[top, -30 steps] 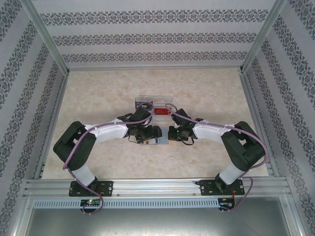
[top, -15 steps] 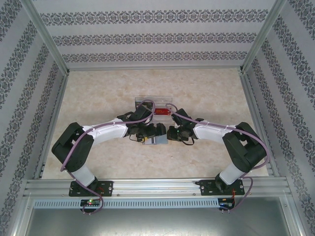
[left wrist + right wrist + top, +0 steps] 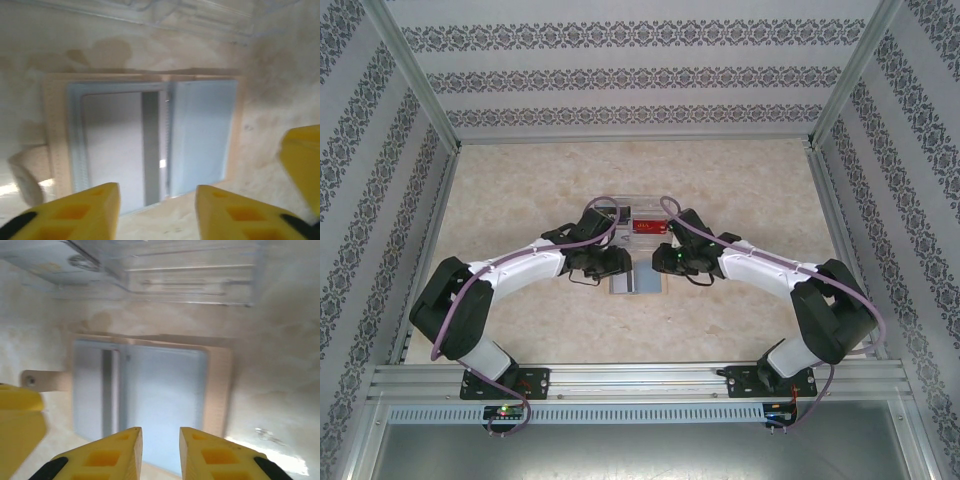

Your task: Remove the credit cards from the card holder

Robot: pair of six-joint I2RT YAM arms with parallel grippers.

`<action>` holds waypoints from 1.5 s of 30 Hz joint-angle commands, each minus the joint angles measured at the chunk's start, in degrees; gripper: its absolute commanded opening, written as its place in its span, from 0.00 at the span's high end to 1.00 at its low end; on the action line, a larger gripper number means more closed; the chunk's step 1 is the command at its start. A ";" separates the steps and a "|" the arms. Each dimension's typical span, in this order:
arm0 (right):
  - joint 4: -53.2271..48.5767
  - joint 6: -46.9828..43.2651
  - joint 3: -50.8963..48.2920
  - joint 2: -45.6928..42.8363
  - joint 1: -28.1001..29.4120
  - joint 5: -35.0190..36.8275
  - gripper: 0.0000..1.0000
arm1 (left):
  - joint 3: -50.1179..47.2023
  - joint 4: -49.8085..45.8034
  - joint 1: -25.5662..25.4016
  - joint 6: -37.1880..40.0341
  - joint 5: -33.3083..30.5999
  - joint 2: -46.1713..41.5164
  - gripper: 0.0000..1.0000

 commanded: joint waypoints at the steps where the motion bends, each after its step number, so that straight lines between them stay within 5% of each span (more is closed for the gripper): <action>1: 1.99 3.07 2.73 1.89 1.43 -2.83 0.74 | -1.37 -1.54 1.08 2.01 -0.62 0.56 0.67; 7: 7.27 7.25 3.22 6.53 2.37 -6.31 0.80 | -3.11 0.94 1.76 2.08 0.55 3.29 0.80; 45: 11.83 11.86 1.26 15.67 3.14 -11.15 0.84 | -6.03 4.27 1.76 0.10 2.35 4.84 0.85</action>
